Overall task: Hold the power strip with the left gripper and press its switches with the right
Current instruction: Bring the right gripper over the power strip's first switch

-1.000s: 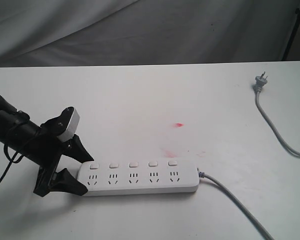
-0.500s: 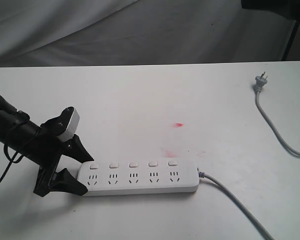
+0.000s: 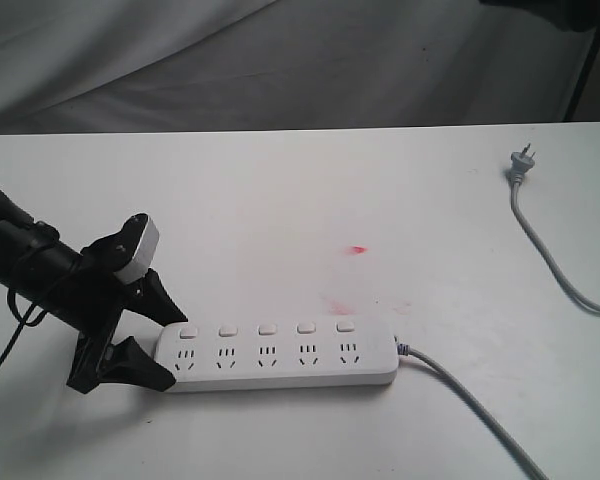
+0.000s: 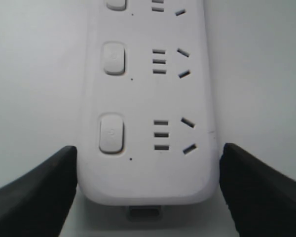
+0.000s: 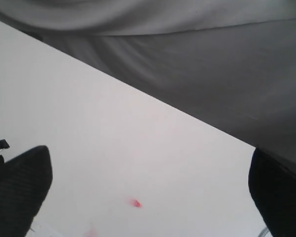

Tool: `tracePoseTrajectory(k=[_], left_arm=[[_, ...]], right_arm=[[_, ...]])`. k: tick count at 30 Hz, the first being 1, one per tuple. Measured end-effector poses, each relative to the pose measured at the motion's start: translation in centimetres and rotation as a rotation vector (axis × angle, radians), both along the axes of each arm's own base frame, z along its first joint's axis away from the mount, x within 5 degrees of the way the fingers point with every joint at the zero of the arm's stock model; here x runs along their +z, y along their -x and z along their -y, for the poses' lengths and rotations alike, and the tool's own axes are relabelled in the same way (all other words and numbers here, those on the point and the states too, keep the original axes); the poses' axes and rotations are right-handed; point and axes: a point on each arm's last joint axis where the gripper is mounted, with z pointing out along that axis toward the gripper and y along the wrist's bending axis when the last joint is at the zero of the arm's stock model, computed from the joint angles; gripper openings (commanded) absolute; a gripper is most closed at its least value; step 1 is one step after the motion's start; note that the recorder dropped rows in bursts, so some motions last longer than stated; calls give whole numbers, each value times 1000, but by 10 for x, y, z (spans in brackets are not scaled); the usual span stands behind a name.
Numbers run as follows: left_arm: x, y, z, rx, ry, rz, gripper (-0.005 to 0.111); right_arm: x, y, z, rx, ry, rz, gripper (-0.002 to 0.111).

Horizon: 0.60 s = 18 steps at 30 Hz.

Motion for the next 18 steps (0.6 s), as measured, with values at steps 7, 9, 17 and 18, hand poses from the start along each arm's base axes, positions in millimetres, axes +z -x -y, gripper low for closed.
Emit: tracePoseTrajectory(k=[7, 9, 17, 18], left_arm=[[0, 0, 0, 0, 0, 0, 50], [0, 0, 0, 0, 0, 0, 50], [0, 0, 0, 0, 0, 0, 50], [0, 0, 0, 0, 0, 0, 50]], right_arm=[[-30, -36, -5, 96, 15, -74, 105], [-36, -43, -7, 130, 8, -78, 105], [-61, -70, -13, 236, 16, -87, 105], [-65, -73, -13, 245, 17, -91, 105]])
